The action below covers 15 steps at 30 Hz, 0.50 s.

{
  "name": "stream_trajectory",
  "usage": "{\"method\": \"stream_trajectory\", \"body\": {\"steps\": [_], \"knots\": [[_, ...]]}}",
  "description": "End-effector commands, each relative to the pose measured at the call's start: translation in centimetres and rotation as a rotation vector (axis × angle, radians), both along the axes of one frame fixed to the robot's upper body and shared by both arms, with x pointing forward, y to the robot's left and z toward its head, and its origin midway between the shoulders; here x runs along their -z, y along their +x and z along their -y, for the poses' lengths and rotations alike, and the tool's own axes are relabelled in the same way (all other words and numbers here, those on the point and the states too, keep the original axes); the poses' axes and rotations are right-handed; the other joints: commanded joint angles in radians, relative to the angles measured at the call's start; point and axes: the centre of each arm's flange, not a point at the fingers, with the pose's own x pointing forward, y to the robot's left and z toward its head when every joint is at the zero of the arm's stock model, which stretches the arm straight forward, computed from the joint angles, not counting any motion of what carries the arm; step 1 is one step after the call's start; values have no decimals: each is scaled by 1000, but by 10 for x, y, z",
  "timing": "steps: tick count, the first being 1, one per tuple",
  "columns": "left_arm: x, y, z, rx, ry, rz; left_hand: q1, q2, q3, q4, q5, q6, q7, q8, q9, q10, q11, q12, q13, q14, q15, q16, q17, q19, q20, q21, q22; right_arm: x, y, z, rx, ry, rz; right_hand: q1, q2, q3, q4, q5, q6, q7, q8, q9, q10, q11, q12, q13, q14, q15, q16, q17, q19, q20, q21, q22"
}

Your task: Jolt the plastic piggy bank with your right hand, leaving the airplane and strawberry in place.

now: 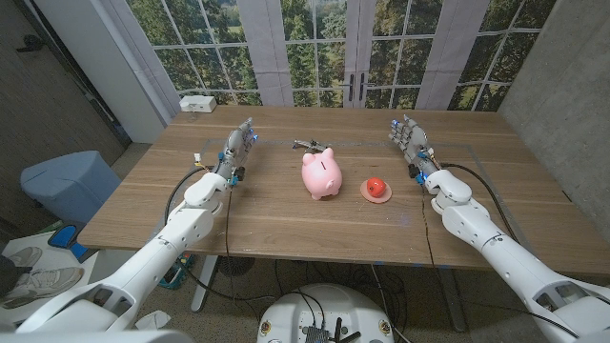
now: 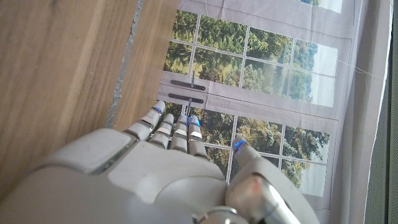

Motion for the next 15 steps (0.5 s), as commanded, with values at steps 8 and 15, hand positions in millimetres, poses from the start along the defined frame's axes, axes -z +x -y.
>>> {"method": "stream_trajectory", "body": {"steps": [8, 15], "knots": [[-11, -4, -7, -40, -30, 52, 1, 66, -2, 14, 1, 5, -15, 7, 3, -5, -10, 6, 5, -51, -138, 8, 7, 6, -161, 4, 4, -4, 1, -2, 65, 7, 41, 7, 51, 2, -9, 2, 15, 19, 4, 4, 18, 14, 10, 4, 18, -23, 12, -1, 19, -57, -7, 4], [-13, -5, -9, -47, -25, 63, -3, 62, -8, 19, 0, 8, -18, 7, 3, -1, -10, 7, 5, -49, -139, 9, 8, 8, -159, 4, 5, -7, -14, -14, 147, -35, 78, 50, 24, 6, -75, -7, 33, 41, 7, 4, 43, 33, 15, 4, 53, 14, 20, -23, 53, -21, -20, 5]]}}
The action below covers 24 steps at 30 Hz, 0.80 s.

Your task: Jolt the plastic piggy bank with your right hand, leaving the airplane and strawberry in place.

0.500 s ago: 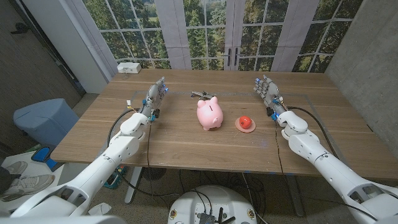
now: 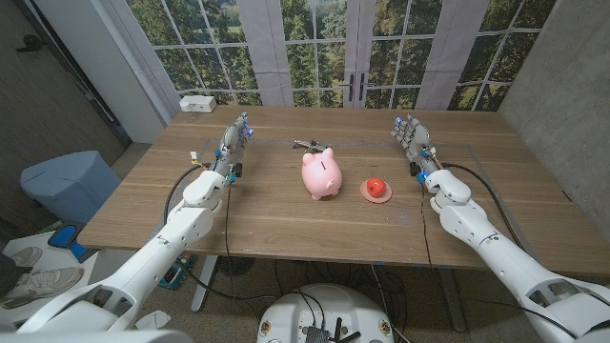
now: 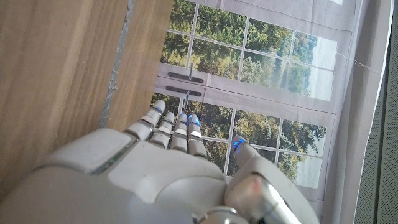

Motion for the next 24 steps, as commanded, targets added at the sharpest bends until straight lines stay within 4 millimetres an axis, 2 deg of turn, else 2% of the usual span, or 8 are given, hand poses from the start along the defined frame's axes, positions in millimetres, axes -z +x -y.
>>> {"method": "stream_trajectory", "body": {"steps": [1, 3, 8, 15, 18, 24], "knots": [[-4, -1, -4, -20, 1, 27, -3, 61, 1, 7, 0, 4, -5, 6, 3, 5, -5, 7, 5, -49, -138, 6, 4, 8, -160, 4, 5, -6, -20, -19, 119, -65, 57, 59, 6, 9, -68, -11, 13, 21, 7, 4, 24, 13, 8, 4, 37, 25, 13, -20, 38, -12, -15, 6], [-4, -1, -4, -22, 4, 29, -4, 60, -2, 8, -1, 6, -6, 6, 3, 8, -6, 8, 5, -48, -139, 6, 4, 8, -159, 4, 5, -6, -25, -24, 145, -87, 67, 80, -2, 11, -97, -18, 20, 24, 8, 5, 39, 21, 11, 4, 53, 32, 17, -28, 56, 6, -17, 7], [-2, 0, -3, -17, -1, 30, -8, 57, -7, 10, -1, 9, -9, 7, 3, 14, -3, 10, 5, -46, -139, 6, 4, 11, -157, 5, 5, -7, -34, -31, 195, -135, 80, 106, -15, 15, -135, -23, 25, 25, 9, 5, 43, 24, 9, 4, 63, 35, 18, -37, 75, 24, -20, 8], [-1, 1, -3, -18, 2, 35, -10, 55, -13, 11, -1, 14, -10, 7, 3, 19, -3, 11, 5, -40, -135, 8, 3, 14, -152, 5, 5, -10, -47, -42, 260, -203, 96, 121, -23, 15, -157, -24, 26, 26, 8, 5, 48, 28, 9, 4, 68, 38, 17, -42, 85, 37, -23, 9], [0, 1, -3, -19, 0, 36, -11, 54, -16, 10, 0, 19, -10, 8, 3, 25, -1, 12, 5, -36, -136, 8, 2, 17, -148, 6, 5, -12, -52, -46, 279, -232, 106, 130, -31, 14, -173, -24, 26, 29, 8, 5, 51, 30, 8, 4, 73, 44, 19, -45, 94, 49, -24, 10], [1, 0, -3, -20, 2, 41, -11, 53, -19, 8, 0, 23, -11, 9, 4, 28, 1, 12, 5, -33, -135, 8, 2, 19, -146, 6, 5, -15, -58, -53, 309, -273, 110, 139, -35, 13, -188, -24, 27, 31, 8, 6, 57, 30, 9, 5, 78, 46, 20, -46, 100, 58, -26, 11]]}}
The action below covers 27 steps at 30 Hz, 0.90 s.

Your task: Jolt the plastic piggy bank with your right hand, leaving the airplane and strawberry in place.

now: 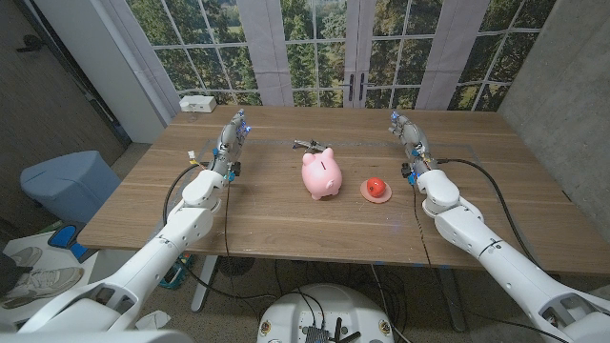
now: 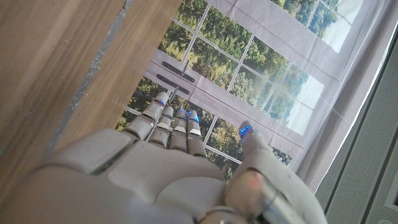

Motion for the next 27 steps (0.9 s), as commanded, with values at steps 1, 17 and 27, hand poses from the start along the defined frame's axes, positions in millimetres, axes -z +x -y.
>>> {"method": "stream_trajectory", "body": {"steps": [1, 17, 27], "knots": [[2, -1, 0, -2, 2, 10, -11, 53, -4, 0, 0, 7, -2, 7, 4, 4, 2, 5, 5, -33, -134, 8, 2, 4, -150, 6, 5, -5, -18, -16, 87, -92, 26, 15, -6, 2, -14, 0, 3, 8, 7, 6, 11, 1, 9, 5, 6, 1, 5, 1, 6, 11, 0, 6], [2, -3, 1, -3, -5, 25, -10, 52, -10, -6, 2, 14, -2, 7, 4, 12, 8, 6, 5, -26, -128, 7, 0, 6, -152, 4, 5, -10, -41, -28, 139, -208, -4, 28, -19, -4, -42, 0, -1, 6, 5, 7, 5, -3, 5, 6, -5, 3, 0, -2, 11, 16, -8, 8], [2, -7, 1, -8, -10, 37, -9, 51, -12, -10, 2, 17, 0, 6, 4, 17, 9, 6, 5, -24, -127, 6, -1, 8, -149, 4, 4, -12, -58, -37, 204, -297, -13, 36, -24, -7, -55, 0, -11, 4, 2, 7, 0, -5, 2, 7, -8, 4, 0, -4, 15, 19, -12, 9]]}}
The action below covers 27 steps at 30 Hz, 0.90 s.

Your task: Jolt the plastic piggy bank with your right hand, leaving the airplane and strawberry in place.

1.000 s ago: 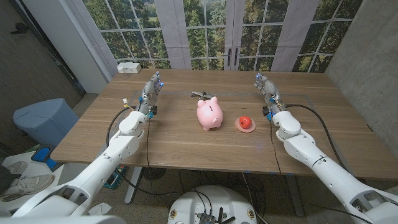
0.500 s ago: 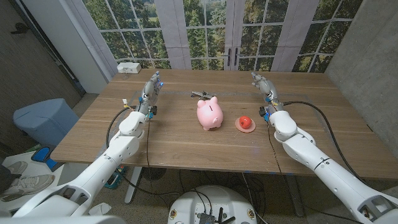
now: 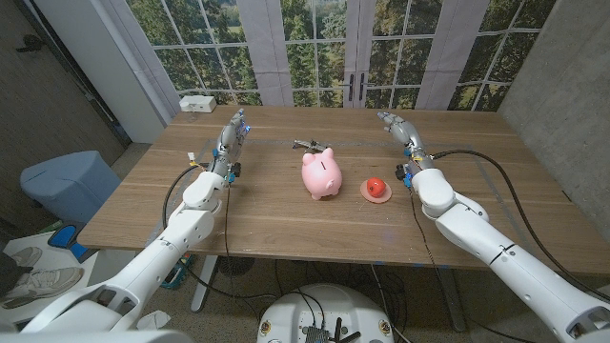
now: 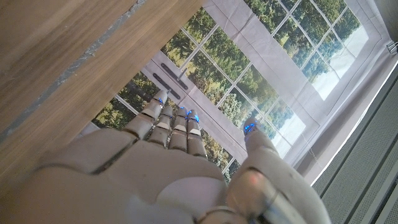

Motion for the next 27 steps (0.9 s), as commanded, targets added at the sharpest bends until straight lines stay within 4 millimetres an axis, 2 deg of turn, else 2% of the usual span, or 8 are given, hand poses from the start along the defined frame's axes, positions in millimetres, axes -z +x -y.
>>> {"method": "stream_trajectory", "body": {"steps": [1, 12, 27], "knots": [[0, -4, 0, -4, -5, 15, -9, 52, -4, -2, 2, 5, -1, 6, 4, 8, 1, 6, 3, -24, -128, 6, 2, 3, -143, 4, 4, -3, -20, -10, 73, -100, -8, 6, 5, 1, -12, 0, -5, -1, 2, 2, -4, -4, 2, 2, -5, 0, -1, 0, 1, 3, -3, 4], [1, -7, 1, -5, -8, 24, -7, 52, -6, -6, 3, 6, -1, 6, 4, 9, 0, 4, 3, -22, -128, 5, 1, 4, -142, 4, 4, -1, -32, -21, 113, -181, -24, 17, 0, -2, -27, 0, -7, 2, 2, 3, -5, 0, 2, 3, -10, 1, -2, -2, 7, 2, -6, 5], [3, -10, 0, -1, -9, 30, -5, 53, -8, -11, 3, 8, 0, 5, 5, 10, 2, 3, 3, -21, -127, 3, 1, 5, -141, 3, 4, 4, -52, -37, 188, -293, -75, 19, -3, -8, -34, -2, -9, 12, 2, 4, -7, 2, 1, 4, -12, 4, -2, -2, 11, 0, -11, 5]]}}
